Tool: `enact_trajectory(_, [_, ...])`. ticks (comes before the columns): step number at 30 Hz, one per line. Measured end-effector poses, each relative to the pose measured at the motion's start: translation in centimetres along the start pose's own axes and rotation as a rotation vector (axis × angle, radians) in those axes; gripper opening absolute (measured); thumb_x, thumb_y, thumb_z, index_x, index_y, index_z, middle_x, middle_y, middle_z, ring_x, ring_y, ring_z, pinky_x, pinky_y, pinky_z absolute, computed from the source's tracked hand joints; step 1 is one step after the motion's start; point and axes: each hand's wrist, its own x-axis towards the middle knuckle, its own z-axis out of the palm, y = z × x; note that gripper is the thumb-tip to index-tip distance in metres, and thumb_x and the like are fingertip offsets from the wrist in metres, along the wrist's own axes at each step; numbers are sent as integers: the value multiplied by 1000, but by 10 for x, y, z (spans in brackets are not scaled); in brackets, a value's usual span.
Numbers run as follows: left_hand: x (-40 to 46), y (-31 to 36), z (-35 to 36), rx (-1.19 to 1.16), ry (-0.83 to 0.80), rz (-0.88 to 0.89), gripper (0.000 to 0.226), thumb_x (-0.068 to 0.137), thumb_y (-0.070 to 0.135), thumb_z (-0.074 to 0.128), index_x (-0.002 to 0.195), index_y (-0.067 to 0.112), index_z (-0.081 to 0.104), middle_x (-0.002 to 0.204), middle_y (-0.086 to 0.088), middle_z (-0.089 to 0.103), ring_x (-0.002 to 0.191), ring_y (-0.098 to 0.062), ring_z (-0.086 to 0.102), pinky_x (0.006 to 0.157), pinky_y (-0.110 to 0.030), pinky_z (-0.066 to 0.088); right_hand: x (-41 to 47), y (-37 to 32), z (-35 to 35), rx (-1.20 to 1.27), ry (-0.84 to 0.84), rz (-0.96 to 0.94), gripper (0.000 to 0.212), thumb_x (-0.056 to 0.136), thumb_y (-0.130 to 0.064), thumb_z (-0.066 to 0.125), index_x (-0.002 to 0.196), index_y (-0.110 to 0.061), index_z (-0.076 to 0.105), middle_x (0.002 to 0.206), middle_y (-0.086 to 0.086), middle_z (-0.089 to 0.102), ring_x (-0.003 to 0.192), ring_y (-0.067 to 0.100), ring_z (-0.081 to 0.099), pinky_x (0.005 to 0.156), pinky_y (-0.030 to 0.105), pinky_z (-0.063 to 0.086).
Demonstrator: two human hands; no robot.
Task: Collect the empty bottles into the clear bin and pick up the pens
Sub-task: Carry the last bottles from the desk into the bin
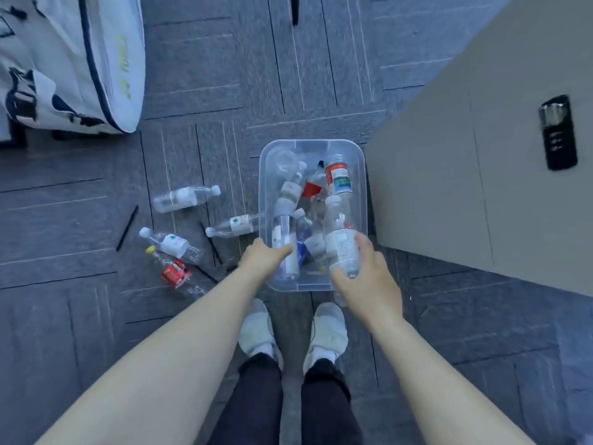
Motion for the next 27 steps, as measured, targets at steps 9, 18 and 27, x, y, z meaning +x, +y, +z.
enact_trajectory(9, [-43, -64, 7, 43, 51, 50, 41, 93, 31, 53, 131, 16, 53, 130, -4, 58, 112, -18, 56, 83, -26, 38, 54, -35, -8, -120, -33, -48, 70, 86, -46, 48, 147, -43, 14, 128, 3, 43, 101, 27, 56, 77, 40, 50])
enact_trajectory(18, [-11, -69, 11, 124, 106, 203, 41, 95, 36, 47, 134, 23, 48, 125, 3, 51, 98, -14, 55, 80, -32, 44, 145, -62, 17, -396, 54, -88, 66, 94, -53, 44, 151, -28, 23, 145, 16, 40, 127, 39, 38, 98, 48, 40])
enact_trajectory(27, [-63, -76, -23, 185, 198, 184, 39, 95, 35, 45, 132, 24, 48, 130, 1, 48, 108, -21, 55, 82, -37, 47, 32, -68, 41, -406, -92, -298, 48, 95, -27, 46, 141, -18, 43, 137, 11, 48, 122, 32, 44, 90, 43, 44])
